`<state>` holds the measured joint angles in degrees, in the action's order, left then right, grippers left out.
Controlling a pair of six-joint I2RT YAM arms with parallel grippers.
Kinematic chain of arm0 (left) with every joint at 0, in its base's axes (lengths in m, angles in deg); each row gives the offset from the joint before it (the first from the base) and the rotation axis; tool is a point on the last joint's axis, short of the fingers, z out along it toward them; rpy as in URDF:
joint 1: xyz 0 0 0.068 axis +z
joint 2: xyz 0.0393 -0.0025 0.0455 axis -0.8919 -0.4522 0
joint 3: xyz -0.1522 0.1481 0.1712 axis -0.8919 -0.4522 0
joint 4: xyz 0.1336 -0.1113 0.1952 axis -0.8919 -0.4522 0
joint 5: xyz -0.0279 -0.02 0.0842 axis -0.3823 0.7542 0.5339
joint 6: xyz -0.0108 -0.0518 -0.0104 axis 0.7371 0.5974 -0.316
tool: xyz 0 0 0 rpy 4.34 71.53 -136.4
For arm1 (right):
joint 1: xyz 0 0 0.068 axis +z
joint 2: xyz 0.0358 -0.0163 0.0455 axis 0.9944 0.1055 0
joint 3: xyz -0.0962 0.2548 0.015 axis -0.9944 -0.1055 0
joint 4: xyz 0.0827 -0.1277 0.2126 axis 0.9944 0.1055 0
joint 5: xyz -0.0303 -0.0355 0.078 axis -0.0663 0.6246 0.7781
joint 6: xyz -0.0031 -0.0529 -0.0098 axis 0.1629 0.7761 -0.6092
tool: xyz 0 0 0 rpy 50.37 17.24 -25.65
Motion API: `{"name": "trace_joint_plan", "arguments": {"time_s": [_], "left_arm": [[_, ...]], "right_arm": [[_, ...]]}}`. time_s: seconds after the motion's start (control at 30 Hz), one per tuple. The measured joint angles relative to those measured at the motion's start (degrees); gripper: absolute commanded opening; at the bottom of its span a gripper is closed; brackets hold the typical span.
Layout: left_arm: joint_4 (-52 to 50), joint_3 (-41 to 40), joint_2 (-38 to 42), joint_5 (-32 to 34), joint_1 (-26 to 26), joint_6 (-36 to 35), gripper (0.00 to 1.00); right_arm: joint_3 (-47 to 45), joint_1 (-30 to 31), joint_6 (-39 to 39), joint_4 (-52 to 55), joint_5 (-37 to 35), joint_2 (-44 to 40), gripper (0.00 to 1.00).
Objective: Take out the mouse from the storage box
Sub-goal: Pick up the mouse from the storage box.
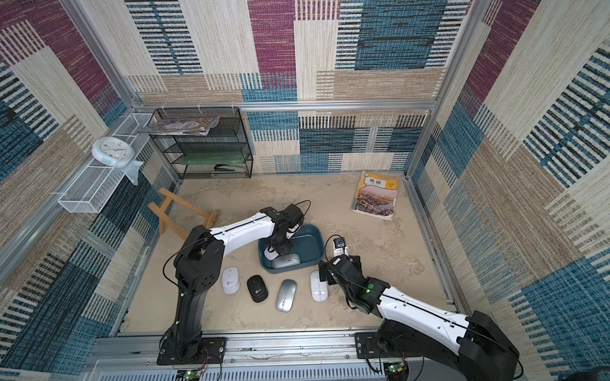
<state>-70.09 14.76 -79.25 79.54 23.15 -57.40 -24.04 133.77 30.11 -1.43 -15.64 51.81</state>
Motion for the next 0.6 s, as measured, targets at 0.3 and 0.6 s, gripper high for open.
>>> {"name": "trace_joint_plan", "arguments": {"time_s": [0.3,0.6], "left_arm": [[1.66,-1.46,2.86,-0.09,-0.07,2.03,0.51],[1.99,-1.84,8.00,-3.08,-0.13,6.03,0.54]], "right_arm": [[0.00,0.00,0.00,0.00,-0.09,-0.35,1.00],[0.00,0.00,-0.24,0.04,-0.26,-0.70,1.00]]}}
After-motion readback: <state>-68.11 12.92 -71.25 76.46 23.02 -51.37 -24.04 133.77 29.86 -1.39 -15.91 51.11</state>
